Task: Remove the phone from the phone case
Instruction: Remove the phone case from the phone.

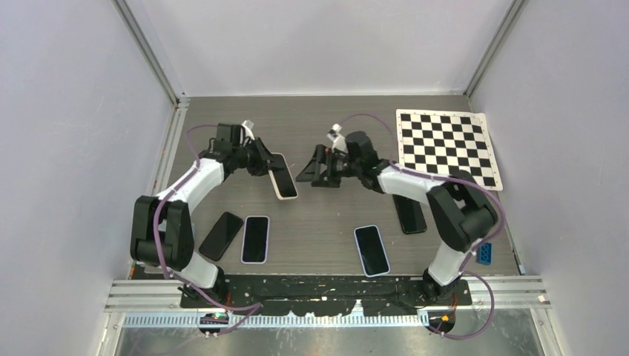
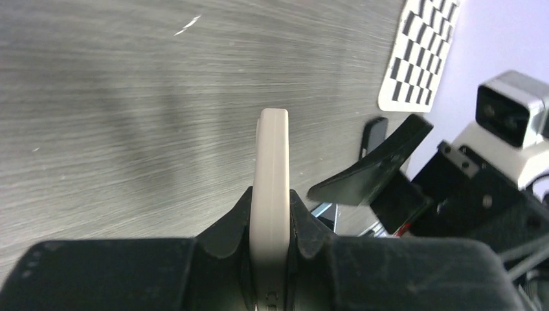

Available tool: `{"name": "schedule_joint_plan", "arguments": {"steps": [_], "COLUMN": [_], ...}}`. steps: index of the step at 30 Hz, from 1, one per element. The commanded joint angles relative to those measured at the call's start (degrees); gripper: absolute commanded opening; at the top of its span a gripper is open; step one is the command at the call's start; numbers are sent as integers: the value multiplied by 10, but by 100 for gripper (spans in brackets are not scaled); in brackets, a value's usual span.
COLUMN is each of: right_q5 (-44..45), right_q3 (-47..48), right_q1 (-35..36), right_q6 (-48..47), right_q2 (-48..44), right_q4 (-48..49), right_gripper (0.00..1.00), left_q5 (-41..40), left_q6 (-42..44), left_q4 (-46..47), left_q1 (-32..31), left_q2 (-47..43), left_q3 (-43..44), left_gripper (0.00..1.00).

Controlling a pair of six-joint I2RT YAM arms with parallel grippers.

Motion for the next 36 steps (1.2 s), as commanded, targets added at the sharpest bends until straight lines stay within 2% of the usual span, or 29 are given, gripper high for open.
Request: {"name": "schedule_joint_plan", "arguments": {"steps": [1,5,7,10,14,15,18,21,23,30,33,36], "right_q5": [10,29,23,7,19,18,38,75,94,153,163,157], "right_q3": [-65,-102,-112,-113,-108,-106,-96,-87,-82,-76,-82,-92], "right_q1": [-31,-32,-29,-20,7,11,19,27,37,75,81,84], "right_q6": [75,103,116,125,117,117,130,172,189,217,248,258], "right_q2": [-107,-171,-199,-236,-263,-264,-259,-234,-218,-182,-164,-146], "right_q4": [102,101,105,119,153,178,208,270,311,416,474,558], "right_gripper": [83,70,70,72,85,86,79,70,65,60,49,45], "left_q5": [89,132,154,170,157,137,34,-9,-37,-74,-76,-76], "left_q6": [45,54,37,-4,-64,-79,-157,-230,-247,-281,-285,-285], "left_q4": [91,149,178,221,258,256,181,214,226,249,255,256], "left_q1": [-1,-1,-1,-2,-2,-2,-2,-3,-3,-3,-3,-3], "left_q2": [-80,-130,-157,-193,-220,-222,-231,-246,-254,-267,-265,-267], "left_q3": [23,13,11,14,32,42,72,60,55,33,23,18], "left_gripper": [0,0,0,0,0,0,0,0,0,0,0,0]}}
